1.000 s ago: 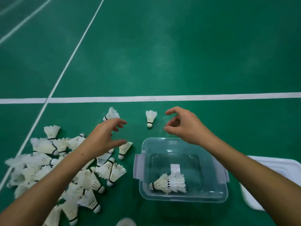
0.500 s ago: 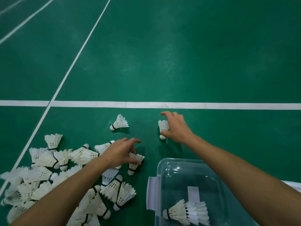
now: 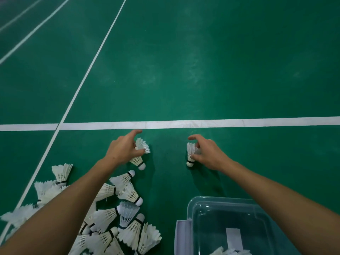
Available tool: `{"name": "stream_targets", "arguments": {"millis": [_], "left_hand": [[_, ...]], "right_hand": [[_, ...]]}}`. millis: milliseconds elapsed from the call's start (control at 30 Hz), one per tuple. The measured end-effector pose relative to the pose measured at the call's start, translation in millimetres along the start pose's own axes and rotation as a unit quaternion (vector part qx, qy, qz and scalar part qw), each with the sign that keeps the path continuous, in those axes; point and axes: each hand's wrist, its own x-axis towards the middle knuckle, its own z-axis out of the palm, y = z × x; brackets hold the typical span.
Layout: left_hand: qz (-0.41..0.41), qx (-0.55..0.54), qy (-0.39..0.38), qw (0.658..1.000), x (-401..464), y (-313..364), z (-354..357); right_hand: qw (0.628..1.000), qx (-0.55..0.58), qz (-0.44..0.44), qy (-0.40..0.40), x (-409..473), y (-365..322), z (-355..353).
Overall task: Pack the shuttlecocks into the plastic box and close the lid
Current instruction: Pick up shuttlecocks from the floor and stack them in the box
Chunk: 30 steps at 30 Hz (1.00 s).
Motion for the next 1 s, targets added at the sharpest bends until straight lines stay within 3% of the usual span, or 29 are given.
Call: {"name": "stream_targets", "arguments": {"millis": [100, 167, 367, 600, 767, 900, 1000], "left_hand": [[-0.005, 0.105, -0.059, 0.993, 9.1, -5.1, 5.4], [-0.002, 0.112, -0.068, 0.991, 9.7, -6.3, 9.2], [0.032, -0.059, 0.005, 0.998, -15.6, 19.0, -8.9], [0.151, -0.246, 0.071, 0.955, -93.3, 114.4, -55.5], [0.224, -0.261, 0.039, 0.938, -159.3, 169.1, -63.0], [0.231, -0.266, 0.017, 0.936, -194.5, 187.6, -54.8], [0.228, -0.268, 0.045, 0.935, -202.1, 190.8, -51.3]], "right_hand": [[1.0, 0.005, -0.013, 0.004, -3.3, 0.8, -0.2], [1.0, 0.013, -0.025, 0.005, -6.3, 0.6, -1.9], [0.995, 0.064, -0.053, 0.051, -32.1, -9.4, -21.6], [0.978, 0.134, -0.069, 0.144, -117.3, -40.3, -63.0], [0.966, 0.183, -0.025, 0.181, -209.8, -48.0, -86.3], [0.952, 0.24, 0.001, 0.188, -274.8, -39.5, -86.7], [0.967, 0.194, 0.02, 0.165, -293.5, -25.2, -65.5]]}}
